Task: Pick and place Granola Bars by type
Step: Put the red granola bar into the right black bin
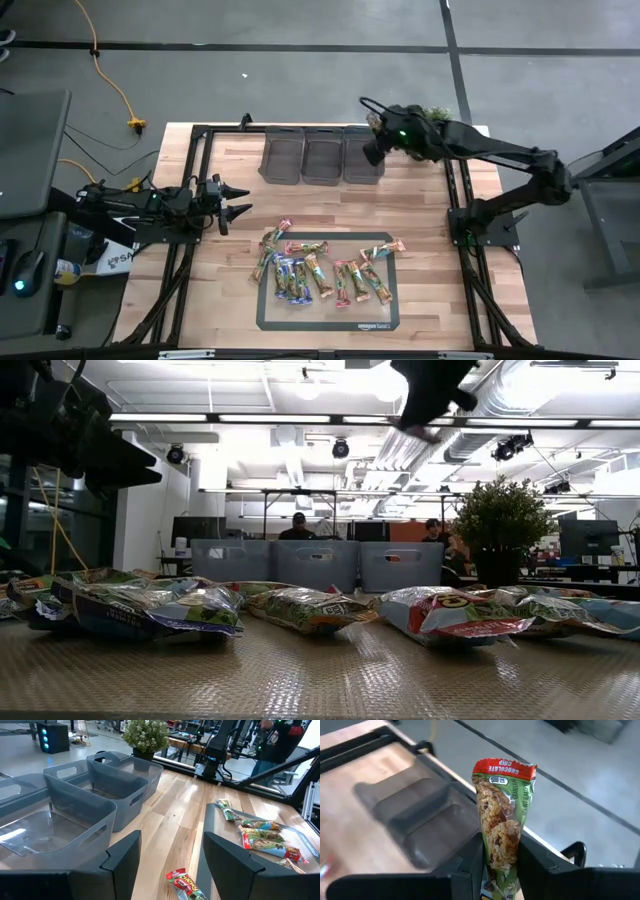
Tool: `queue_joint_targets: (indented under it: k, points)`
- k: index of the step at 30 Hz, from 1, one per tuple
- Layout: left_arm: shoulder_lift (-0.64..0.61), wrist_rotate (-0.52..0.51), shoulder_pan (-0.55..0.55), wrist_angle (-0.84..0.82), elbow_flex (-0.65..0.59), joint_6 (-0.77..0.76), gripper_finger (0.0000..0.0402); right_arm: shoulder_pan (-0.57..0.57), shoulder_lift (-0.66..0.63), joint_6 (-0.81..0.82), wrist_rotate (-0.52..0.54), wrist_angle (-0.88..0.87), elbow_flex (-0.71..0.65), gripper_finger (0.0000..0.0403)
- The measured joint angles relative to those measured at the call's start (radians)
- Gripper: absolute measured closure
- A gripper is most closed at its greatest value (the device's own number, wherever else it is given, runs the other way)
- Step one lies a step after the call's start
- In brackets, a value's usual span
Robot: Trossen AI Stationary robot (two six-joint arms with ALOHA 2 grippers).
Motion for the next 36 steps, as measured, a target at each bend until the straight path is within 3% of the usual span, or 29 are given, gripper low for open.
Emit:
queue_joint_targets:
  k: [9, 16, 28, 36]
  points:
    - [0.000, 0.000, 0.000, 0.000, 0.000, 0.000, 0.0190, -0.129, 0.193, 0.083, -0.045, 0.143, 0.000, 0.0316]
    - [0.000, 0.000, 0.000, 0.000, 0.000, 0.000, 0.0190, -0.193, 0.305, 0.185, -0.103, 0.156, 0.000, 0.0316]
    - [0.000, 0.000, 0.000, 0.000, 0.000, 0.000, 0.0190, -0.205, 0.384, 0.398, -0.058, 0.016, 0.000, 0.0315]
    - [0.000, -0.001, 0.000, 0.000, 0.000, 0.000, 0.0190, -0.205, 0.387, 0.396, -0.078, 0.025, 0.000, 0.0315]
